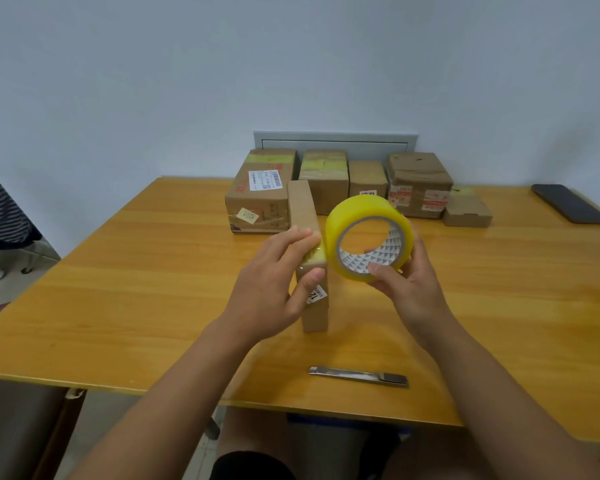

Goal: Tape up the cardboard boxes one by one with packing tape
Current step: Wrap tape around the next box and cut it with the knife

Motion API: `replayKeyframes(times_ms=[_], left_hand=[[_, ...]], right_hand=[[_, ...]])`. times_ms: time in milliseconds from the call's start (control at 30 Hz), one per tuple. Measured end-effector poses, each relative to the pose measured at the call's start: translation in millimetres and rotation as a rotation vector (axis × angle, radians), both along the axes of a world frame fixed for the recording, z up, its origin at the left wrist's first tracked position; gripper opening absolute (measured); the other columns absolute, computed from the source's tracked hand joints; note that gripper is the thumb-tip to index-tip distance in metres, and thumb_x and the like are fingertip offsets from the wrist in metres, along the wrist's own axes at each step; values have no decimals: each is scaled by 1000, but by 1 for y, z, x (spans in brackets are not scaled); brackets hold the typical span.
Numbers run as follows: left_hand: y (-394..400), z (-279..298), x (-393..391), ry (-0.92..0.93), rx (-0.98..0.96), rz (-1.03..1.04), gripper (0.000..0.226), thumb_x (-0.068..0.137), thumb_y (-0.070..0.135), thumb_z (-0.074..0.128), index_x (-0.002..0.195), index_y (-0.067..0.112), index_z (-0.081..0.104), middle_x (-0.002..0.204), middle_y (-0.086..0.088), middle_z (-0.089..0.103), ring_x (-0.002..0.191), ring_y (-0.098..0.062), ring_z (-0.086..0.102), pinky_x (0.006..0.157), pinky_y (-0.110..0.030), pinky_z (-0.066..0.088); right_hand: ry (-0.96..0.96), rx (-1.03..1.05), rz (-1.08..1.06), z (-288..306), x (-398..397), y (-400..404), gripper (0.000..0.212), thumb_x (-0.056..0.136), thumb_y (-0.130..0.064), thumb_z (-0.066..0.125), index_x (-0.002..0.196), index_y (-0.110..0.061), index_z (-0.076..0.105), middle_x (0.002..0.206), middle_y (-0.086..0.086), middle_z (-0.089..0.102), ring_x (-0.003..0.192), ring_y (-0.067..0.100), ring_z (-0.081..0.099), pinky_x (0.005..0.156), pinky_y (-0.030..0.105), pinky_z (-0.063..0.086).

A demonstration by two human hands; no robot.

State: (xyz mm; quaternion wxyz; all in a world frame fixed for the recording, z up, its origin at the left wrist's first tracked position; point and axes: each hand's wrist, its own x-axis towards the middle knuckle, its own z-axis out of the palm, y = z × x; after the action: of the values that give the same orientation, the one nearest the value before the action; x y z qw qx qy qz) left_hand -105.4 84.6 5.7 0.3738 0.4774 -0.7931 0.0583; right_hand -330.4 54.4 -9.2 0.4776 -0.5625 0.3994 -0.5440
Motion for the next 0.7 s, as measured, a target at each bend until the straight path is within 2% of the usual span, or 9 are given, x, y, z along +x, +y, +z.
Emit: replayKeyframes(times_ms=[100, 200, 333, 400, 567, 700], left_hand=[[1, 2, -1, -14, -19, -17, 49, 100, 42, 43, 137, 11, 54, 143, -2, 52, 132, -18, 47, 101, -36, 47], [2, 5, -1, -46, 6, -29, 50, 101, 42, 40, 140, 13, 50, 149, 1, 47, 135, -15, 44, 103, -31, 45], [3, 8, 5, -163, 11, -20, 51, 103, 41, 36, 148, 19, 40, 150, 0, 45, 135, -19, 42, 98, -32, 46], [5, 8, 9, -169, 8, -22, 51, 103, 40, 36, 148, 19, 42, 149, -2, 45, 134, -22, 43, 98, -34, 47], [13, -5, 18, 54, -31, -41, 45, 101, 28, 45, 141, 7, 51, 147, -9, 49, 137, -23, 44, 104, -42, 47], [20, -16, 19, 259, 5, -42, 45, 100, 23, 47, 141, 6, 50, 150, -6, 46, 139, -22, 43, 101, -49, 50]], right_hand=[[-45, 47, 25, -6, 4, 0, 71, 89, -4, 66, 143, -39, 35, 128, -2, 57, 116, 18, 60, 87, 40, 58], [-66, 89, 45, -10, 6, 1, 72, 89, -7, 68, 143, -39, 33, 126, -3, 58, 115, 17, 61, 89, 40, 57], [-41, 106, 71, -13, 9, 2, 75, 88, -13, 70, 145, -38, 28, 129, -4, 56, 118, 17, 59, 91, 42, 56], [-25, 91, 82, -13, 12, 3, 74, 86, -17, 71, 143, -38, 29, 130, -5, 54, 119, 18, 58, 91, 42, 56], [86, -6, 90, -4, 23, 9, 79, 85, -23, 72, 146, -39, 25, 128, -14, 52, 117, 10, 57, 89, 37, 57], [142, -103, 112, 10, 25, 13, 80, 87, -15, 70, 150, -34, 23, 126, -16, 51, 110, -3, 58, 84, 23, 55]])
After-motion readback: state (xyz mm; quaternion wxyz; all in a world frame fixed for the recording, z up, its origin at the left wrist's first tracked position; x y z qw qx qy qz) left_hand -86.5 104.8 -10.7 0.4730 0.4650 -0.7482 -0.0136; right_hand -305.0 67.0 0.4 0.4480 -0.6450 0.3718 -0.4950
